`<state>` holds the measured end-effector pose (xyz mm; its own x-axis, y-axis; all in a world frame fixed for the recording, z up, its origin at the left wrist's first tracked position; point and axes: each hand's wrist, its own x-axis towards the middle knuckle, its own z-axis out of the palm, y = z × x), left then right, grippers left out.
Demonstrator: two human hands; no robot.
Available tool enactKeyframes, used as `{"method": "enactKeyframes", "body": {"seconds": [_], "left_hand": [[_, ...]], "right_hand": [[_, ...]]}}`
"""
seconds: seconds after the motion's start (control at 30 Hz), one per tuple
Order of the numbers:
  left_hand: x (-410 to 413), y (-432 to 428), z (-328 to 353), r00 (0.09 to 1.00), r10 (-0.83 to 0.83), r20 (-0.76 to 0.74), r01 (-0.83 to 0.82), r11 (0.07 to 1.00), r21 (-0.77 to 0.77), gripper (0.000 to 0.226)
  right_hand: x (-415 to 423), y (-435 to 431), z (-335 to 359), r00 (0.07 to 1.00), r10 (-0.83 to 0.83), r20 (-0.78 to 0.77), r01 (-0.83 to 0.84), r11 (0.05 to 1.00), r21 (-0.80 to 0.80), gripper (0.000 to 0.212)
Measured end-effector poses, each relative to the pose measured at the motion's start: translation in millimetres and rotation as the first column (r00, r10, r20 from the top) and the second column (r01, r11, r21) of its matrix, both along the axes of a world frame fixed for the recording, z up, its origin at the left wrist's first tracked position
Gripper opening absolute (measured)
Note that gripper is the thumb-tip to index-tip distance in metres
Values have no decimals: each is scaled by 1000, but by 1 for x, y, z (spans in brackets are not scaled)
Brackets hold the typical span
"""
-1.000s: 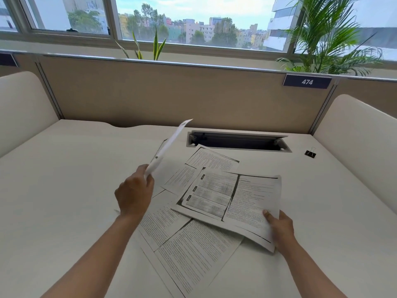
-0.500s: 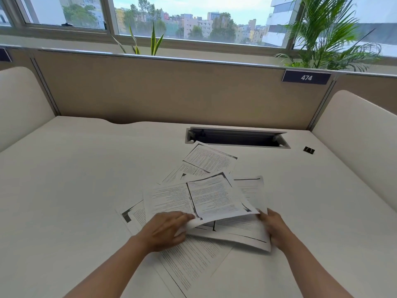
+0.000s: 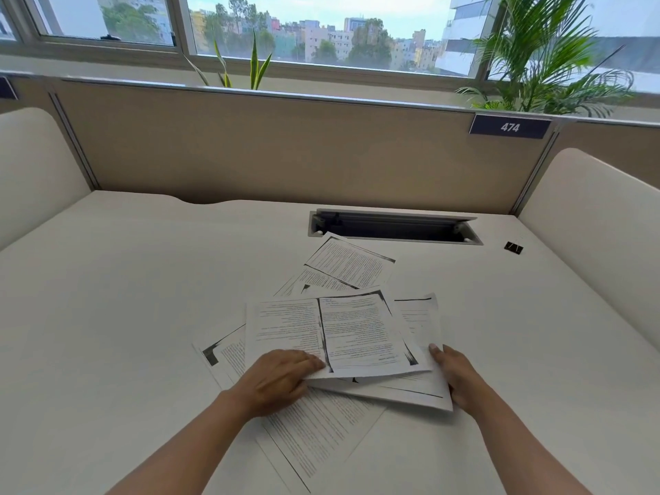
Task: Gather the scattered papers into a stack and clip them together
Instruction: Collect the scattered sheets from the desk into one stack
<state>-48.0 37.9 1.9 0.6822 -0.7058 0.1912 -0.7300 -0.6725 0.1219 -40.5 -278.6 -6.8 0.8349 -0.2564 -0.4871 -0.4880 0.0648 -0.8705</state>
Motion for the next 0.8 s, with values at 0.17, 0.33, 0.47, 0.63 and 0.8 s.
{"method": "enactKeyframes", "body": {"seconds": [0.17, 0.33, 0.47, 0.63, 0.8], "left_hand": [[11, 2, 2, 985, 34, 170, -18, 995, -96, 27], [19, 13, 12, 923, 260, 284, -216, 960, -179, 37], [26, 25, 17, 908, 379, 177, -326, 907, -267, 36], [35, 37, 24, 880, 339, -332, -471, 706, -529, 49], [29, 27, 35, 794, 268, -546, -593, 541, -597, 42]], "right_hand": [[0, 0, -1, 1000, -6, 14, 6, 1000, 26, 22], [-2, 0, 0, 1000, -8, 26, 7, 999, 50, 21], [-2, 0, -1, 999, -24, 22, 24, 999, 25, 25], [-2, 0, 0, 1000, -19, 25, 18, 998, 52, 23], [-2, -1, 0, 999, -11, 30, 9, 998, 65, 21]]}}
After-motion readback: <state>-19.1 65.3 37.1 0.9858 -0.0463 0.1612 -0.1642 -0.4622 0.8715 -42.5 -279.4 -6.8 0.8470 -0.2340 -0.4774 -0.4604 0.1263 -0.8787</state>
